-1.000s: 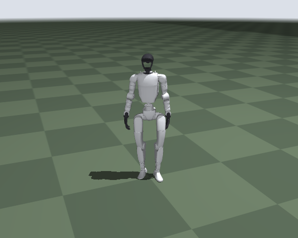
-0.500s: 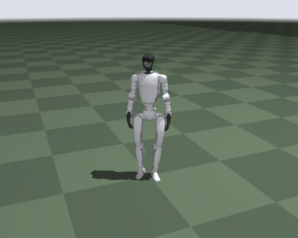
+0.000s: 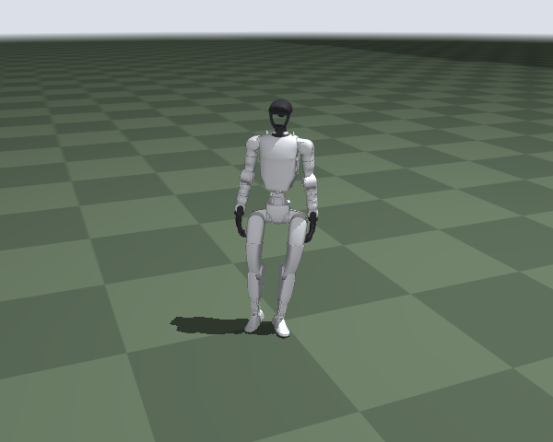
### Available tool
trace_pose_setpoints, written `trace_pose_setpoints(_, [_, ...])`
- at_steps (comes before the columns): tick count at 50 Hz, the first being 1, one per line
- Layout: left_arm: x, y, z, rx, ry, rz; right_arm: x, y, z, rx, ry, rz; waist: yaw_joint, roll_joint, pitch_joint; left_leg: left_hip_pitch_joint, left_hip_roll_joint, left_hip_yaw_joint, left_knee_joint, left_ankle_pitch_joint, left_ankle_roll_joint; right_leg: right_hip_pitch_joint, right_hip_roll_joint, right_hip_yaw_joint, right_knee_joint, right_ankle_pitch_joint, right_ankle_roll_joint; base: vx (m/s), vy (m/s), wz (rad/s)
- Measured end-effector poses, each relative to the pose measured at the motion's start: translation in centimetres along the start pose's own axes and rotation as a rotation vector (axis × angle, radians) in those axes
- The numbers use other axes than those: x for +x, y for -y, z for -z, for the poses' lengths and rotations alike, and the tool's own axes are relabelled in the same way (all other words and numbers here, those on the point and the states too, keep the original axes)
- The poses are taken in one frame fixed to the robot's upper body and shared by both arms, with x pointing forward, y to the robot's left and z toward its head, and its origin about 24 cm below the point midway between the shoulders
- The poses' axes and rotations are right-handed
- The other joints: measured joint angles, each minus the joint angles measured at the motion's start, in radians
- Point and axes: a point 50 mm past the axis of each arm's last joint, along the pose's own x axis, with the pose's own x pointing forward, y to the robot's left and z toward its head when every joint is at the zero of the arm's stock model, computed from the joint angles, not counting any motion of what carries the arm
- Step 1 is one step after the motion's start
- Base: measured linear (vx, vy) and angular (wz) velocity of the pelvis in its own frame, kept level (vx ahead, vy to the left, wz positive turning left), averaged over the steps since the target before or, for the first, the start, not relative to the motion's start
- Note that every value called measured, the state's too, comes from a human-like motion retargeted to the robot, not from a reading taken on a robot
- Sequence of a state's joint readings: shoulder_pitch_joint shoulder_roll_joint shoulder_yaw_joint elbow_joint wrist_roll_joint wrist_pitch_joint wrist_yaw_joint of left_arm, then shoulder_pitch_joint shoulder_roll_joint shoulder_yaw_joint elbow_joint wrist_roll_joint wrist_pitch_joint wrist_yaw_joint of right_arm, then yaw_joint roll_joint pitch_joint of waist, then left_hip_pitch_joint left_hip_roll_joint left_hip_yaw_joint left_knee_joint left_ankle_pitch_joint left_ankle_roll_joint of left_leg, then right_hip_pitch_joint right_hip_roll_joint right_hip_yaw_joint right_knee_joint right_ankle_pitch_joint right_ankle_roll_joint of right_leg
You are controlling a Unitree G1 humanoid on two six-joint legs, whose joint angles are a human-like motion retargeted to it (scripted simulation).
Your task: In place motions
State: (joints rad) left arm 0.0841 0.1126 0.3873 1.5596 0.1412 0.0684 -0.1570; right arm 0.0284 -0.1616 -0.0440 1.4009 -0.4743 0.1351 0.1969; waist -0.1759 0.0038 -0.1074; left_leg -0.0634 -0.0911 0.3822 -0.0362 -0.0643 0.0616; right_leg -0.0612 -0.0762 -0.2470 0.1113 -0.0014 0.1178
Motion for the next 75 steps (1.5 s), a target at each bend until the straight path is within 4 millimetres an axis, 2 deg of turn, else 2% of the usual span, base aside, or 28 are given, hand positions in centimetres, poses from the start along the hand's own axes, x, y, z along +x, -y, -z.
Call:
trace_pose_setpoints(10, [-0.1,-0.2,-1.1,-0.001,0.026,-0.001,-0.1,0.0,-1.2,-0.023,0.037,0.006,-0.011,0.012,0.034,-0.025,0.040,0.012,-0.006,0.010,0.000,-0.114,0.019,0.017,0.214,0.075,0.092,-0.01,-0.09,-0.11])
trace_pose_setpoints(15, [-0.2,-0.7,-1.2,0.037,0.010,-0.013,0.0,-0.2,-0.8,-0.023,0.033,0.003,-0.042,0.013,0.056,-0.013,0.046,-0.021,-0.002,0.013,0.003,-0.098,0.055,0.083,0.157,-0.007,0.082,-0.01,-0.07,0.34])
trace_pose_setpoints(17, [-0.3,-0.9,-1.1,0.047,0.000,-0.018,0.1,-0.4,0.0,-0.023,0.007,-0.002,-0.053,-0.001,0.054,0.002,0.031,-0.036,0.000,0.010,0.003,-0.075,0.065,0.118,0.091,-0.019,0.018,0.07,0.02,0.42])
trace_pose_setpoints(20, [-0.3,-1.0,-0.9,0.049,-0.007,-0.016,0.1,-0.7,1.5,-0.027,-0.055,-0.018,-0.036,-0.031,0.026,0.013,0.001,-0.028,0.000,0.003,0.003,-0.037,0.041,0.069,0.024,-0.016,-0.023,0.11,0.04,-0.01])
trace_pose_setpoints(23, [-0.1,-0.2,-0.8,0.019,0.004,-0.012,0.1,-0.6,2.3,-0.023,-0.101,-0.019,0.003,-0.028,0.022,0.024,0.007,-0.013,0.000,-0.003,0.000,-0.020,0.035,0.082,-0.012,-0.004,-0.019,-0.02,0.05,-0.22])
trace_pose_setpoints(27, [0.0,0.6,-0.4,-0.031,0.010,0.027,0.0,0.0,1.9,-0.035,-0.097,0.004,-0.016,-0.010,0.006,0.027,0.013,-0.011,-0.003,-0.008,-0.003,-0.005,0.050,0.066,-0.049,-0.004,-0.041,-0.03,0.02,-0.06])
trace_pose_setpoints(31, [0.1,0.7,0.5,0.013,-0.031,0.036,0.0,0.0,0.7,-0.010,-0.053,-0.001,-0.038,0.006,-0.015,0.019,0.020,-0.016,-0.003,-0.006,-0.008,-0.014,0.057,0.072,-0.048,-0.012,-0.041,-0.05,0.03,0.01])
trace_pose_setpoints(38, [0.1,0.6,0.8,0.067,-0.053,0.033,-0.1,-0.2,-1.8,-0.007,0.047,-0.026,-0.040,0.020,-0.021,0.033,0.030,0.007,-0.007,-0.012,-0.018,-0.020,0.068,0.084,-0.044,-0.021,-0.047,-0.08,0.04,-0.16])
trace_pose_setpoints(43, [0.1,0.6,0.8,0.053,-0.052,0.031,-0.1,-0.4,-2.5,-0.051,0.067,-0.033,-0.045,0.032,-0.034,0.034,0.039,0.021,-0.009,-0.017,-0.025,-0.026,0.077,0.095,-0.049,-0.026,-0.053,-0.08,0.04,-0.16])
trace_pose_setpoints(48, [0.0,0.5,0.3,0.056,-0.042,0.028,-0.1,-0.5,-2.2,-0.033,0.043,-0.030,-0.052,0.041,-0.036,0.036,0.048,0.026,-0.009,-0.018,-0.031,-0.029,0.087,0.099,-0.047,-0.033,-0.055,-0.08,0.02,-0.05])
trace_pose_setpoints(55, [0.0,0.5,-0.5,0.063,-0.012,0.058,0.0,-0.5,-0.6,0.016,-0.012,-0.017,-0.057,0.045,-0.038,0.034,0.058,0.023,-0.008,-0.017,-0.039,-0.029,0.095,0.096,-0.052,-0.042,-0.060,-0.06,0.00,0.02])
trace_pose_setpoints(64, [0.0,0.3,-0.4,0.057,-0.019,0.049,0.0,-0.2,1.3,0.006,-0.094,0.022,-0.059,0.040,-0.036,0.033,0.068,0.016,-0.005,-0.014,-0.048,-0.025,0.105,0.093,-0.056,-0.056,-0.066,-0.06,-0.01,0.04])
trace_pose_setpoints(75, [0.0,0.2,0.8,0.011,-0.057,0.049,0.1,-0.5,0.7,-0.009,-0.072,0.006,-0.066,0.023,-0.027,0.027,0.083,0.008,0.011,-0.013,-0.060,-0.024,0.117,0.093,-0.058,-0.078,-0.071,-0.05,-0.02,0.04])
